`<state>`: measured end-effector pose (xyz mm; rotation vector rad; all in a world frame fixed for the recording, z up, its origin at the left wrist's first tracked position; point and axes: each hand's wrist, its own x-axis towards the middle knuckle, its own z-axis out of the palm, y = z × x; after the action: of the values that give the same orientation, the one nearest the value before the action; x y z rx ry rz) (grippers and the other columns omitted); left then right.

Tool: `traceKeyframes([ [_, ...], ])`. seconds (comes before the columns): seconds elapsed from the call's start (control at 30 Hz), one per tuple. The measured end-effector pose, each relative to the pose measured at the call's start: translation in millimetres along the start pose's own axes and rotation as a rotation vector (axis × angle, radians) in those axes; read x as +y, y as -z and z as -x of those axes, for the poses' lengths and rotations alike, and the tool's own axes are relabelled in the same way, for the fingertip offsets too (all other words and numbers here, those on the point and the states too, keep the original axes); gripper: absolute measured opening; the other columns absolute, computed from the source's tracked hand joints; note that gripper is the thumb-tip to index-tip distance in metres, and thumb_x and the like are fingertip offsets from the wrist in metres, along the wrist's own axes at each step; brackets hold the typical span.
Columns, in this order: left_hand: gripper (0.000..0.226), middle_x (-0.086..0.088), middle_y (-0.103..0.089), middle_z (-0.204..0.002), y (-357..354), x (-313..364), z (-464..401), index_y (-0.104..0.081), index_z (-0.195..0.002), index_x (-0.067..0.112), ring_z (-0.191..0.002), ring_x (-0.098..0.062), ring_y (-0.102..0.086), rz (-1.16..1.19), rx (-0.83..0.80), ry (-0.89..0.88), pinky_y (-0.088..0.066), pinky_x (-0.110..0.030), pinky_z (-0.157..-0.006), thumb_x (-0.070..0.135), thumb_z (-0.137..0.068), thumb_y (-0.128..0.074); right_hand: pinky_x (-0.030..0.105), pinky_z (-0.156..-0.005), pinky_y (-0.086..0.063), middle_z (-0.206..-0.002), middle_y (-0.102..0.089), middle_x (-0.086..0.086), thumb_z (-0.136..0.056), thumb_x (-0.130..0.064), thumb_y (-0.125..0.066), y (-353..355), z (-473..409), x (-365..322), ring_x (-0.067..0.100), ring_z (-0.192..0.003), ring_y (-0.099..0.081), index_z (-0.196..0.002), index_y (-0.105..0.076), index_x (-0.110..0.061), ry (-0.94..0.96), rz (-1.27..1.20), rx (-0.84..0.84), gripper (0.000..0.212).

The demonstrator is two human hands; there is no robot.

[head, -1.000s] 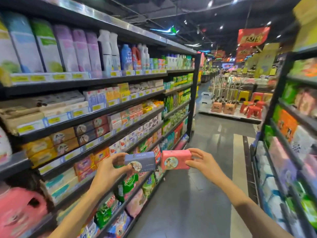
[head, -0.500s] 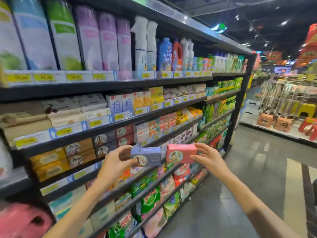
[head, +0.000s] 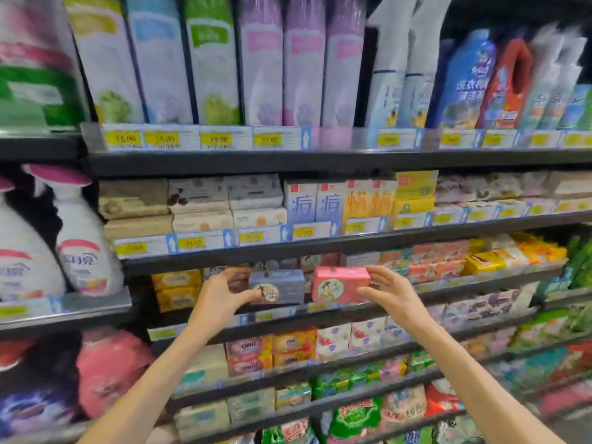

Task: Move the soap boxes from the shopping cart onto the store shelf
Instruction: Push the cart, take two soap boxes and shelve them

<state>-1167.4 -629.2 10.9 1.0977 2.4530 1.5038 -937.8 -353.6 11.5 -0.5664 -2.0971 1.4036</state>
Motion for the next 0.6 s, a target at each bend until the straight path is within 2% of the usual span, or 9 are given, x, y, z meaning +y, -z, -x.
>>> traceKeyframes([
  [0.03, 0.051, 0.009, -0.073, -0.109, -2.0, -0.1, -1.6, -0.069, -0.121, 0.018, -0.1, -0.003, -0.067, -0.02, 0.029, 0.03, -0.051, -0.024, -0.091, 0.031, -0.075, -0.088, 0.014, -0.08, -0.053, -0.111, -0.067, -0.011, -0.082, -0.003, -0.077, -0.8, -9.8, 2.3, -0.004, -0.102, -0.063, -0.108, -0.062, -0.027, 0.003, -0.005, -0.021, 0.038],
  [0.1, 0.05, 0.008, -0.071, -0.107, -8.0, -0.1, -2.2, -0.069, -0.122, 0.015, -0.096, -0.002, -0.066, -0.035, 0.061, 0.065, -0.05, -0.021, -0.088, 0.027, -0.076, -0.087, 0.014, -0.08, -0.053, -0.114, -0.067, -0.009, -0.082, -0.009, -0.079, -1.1, -26.9, 10.0, -0.006, -0.102, -0.064, -0.113, -0.061, -0.025, 0.02, -0.004, -0.054, 0.04],
  [0.2, 0.051, 0.009, -0.07, -0.106, -17.1, -3.2, -1.5, -0.069, -0.123, 0.015, -0.096, -0.003, -0.065, -0.033, 0.092, 0.113, -0.054, -0.03, -0.095, 0.026, -0.076, -0.087, 0.007, -0.08, -0.049, -0.114, -0.066, -0.017, -0.081, -0.016, -0.082, -3.4, -43.4, 14.8, -0.012, -0.107, -0.06, -0.118, -0.06, -0.025, 0.043, 0.032, -0.086, 0.045],
  [0.27, 0.054, 0.004, -0.072, -0.11, -23.6, -7.9, -1.5, -0.068, -0.124, 0.013, -0.098, -0.006, -0.066, -0.058, 0.104, 0.14, -0.054, -0.032, -0.095, 0.028, -0.076, -0.087, 0.004, -0.078, -0.047, -0.112, -0.065, -0.018, -0.08, -0.015, -0.082, -6.2, -48.8, 17.5, -0.016, -0.102, -0.06, -0.12, -0.059, -0.022, 0.048, 0.049, -0.09, 0.046],
  [0.43, 0.053, 0.002, -0.07, -0.107, -38.6, -12.9, -7.6, -0.066, -0.125, 0.012, -0.103, -0.012, -0.066, -0.07, 0.11, 0.227, -0.051, -0.03, -0.091, 0.026, -0.077, -0.086, 0.01, -0.075, -0.051, -0.107, -0.067, -0.016, -0.081, -0.015, -0.081, -12.2, -55.7, 26.2, -0.011, -0.091, -0.067, -0.111, -0.059, -0.027, 0.063, 0.077, -0.097, 0.039],
  [0.53, 0.052, -0.004, -0.071, -0.114, -46.6, -17.7, -9.8, -0.065, -0.126, 0.012, -0.107, -0.02, -0.067, -0.129, 0.108, 0.266, -0.053, -0.035, -0.094, 0.029, -0.08, -0.084, 0.015, -0.079, -0.053, -0.108, -0.066, -0.019, -0.082, -0.019, -0.081, -16.8, -55.8, 31.1, -0.008, -0.095, -0.067, -0.112, -0.06, -0.029, 0.08, 0.098, -0.091, 0.038],
  [0.6, 0.052, -0.009, -0.071, -0.118, -51.4, -20.4, -11.3, -0.063, -0.126, 0.011, -0.109, -0.025, -0.068, -0.185, 0.113, 0.288, -0.054, -0.038, -0.095, 0.032, -0.083, -0.082, 0.013, -0.081, -0.052, -0.11, -0.066, -0.02, -0.082, -0.022, -0.081, -18.9, -54.3, 33.7, -0.009, -0.098, -0.065, -0.118, -0.06, -0.024, 0.096, 0.126, -0.094, 0.042],
])
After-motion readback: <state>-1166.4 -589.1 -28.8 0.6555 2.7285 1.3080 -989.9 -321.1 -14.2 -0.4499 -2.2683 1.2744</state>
